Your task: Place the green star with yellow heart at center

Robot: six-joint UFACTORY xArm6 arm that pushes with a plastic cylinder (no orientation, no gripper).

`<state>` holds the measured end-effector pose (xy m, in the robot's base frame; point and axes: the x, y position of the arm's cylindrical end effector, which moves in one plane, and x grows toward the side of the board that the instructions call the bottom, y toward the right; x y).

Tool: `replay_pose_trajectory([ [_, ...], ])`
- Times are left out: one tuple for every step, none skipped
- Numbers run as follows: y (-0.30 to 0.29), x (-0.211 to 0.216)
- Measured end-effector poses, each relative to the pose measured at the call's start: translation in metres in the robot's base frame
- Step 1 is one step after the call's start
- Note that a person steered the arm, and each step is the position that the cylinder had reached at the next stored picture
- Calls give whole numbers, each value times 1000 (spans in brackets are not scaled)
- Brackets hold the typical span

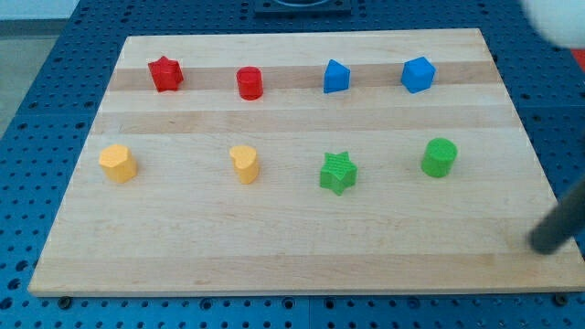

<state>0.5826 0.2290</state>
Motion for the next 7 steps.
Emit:
replay_pose_trajectory([
  [-114,-13],
  [-176,-28],
  [-191,-41],
  [-191,-57],
  [-210,-48],
  [-262,-47],
  [-286,-64],
])
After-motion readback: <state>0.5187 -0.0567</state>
